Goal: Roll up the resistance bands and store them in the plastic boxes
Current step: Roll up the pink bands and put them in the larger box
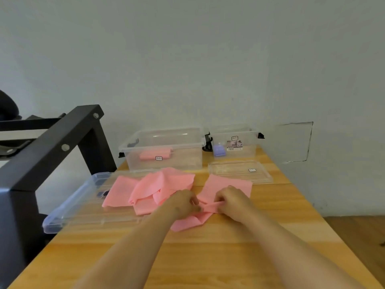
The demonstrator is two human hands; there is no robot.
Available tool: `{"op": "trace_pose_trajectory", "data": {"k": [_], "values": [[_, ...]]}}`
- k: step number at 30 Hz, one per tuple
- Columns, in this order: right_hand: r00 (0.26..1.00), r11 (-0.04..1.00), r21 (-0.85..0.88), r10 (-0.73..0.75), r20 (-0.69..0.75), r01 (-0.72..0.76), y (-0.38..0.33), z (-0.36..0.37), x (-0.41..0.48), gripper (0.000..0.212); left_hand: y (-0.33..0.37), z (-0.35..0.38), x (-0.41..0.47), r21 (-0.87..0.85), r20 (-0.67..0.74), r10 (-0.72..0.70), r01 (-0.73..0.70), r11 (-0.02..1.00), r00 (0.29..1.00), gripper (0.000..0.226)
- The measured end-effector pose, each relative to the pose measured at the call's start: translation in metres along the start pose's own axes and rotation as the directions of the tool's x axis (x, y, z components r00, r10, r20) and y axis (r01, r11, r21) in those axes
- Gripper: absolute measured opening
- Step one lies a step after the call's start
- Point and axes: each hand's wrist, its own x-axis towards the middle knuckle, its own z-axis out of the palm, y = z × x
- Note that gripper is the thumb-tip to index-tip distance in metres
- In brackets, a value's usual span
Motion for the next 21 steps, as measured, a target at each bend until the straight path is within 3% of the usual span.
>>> {"op": "trace_pose_trajectory", "data": {"k": [4,9,13,18,21], "values": [[0.997,0.999,0.026,-0.045,-0.064,0.047,0.008,-0.006,-0.003,0.031,0.004,0.0,0.005,0.021,-0.006,-0.031,0.031,0.999,1.0,0.027],[0.997,0.996,-0.038,-0.075,-0.005,0.075,0.02,-0.016,-0.022,0.026,0.009,0.005,0.008,0.074,-0.016,-0.011,0.012,0.997,1.0,0.019],[0.997,0.997,-0.02,-0.073,-0.021,0.072,0.02,-0.014,-0.021,0.057,0.007,0.005,0.012,0.012,-0.03,0.026,-0.025,1.0,0.999,0.019],[0.999,0.998,-0.064,-0.032,-0.041,0.029,0.025,-0.004,-0.017,0.046,0.005,0.008,0.014,-0.062,-0.044,0.031,-0.034,0.997,0.999,0.026],[0.997,0.998,-0.054,-0.034,-0.074,0.031,0.025,0.0,-0.019,0.016,0.002,0.011,0.016,-0.158,-0.046,-0.003,-0.004,0.987,0.999,0.022]]}}
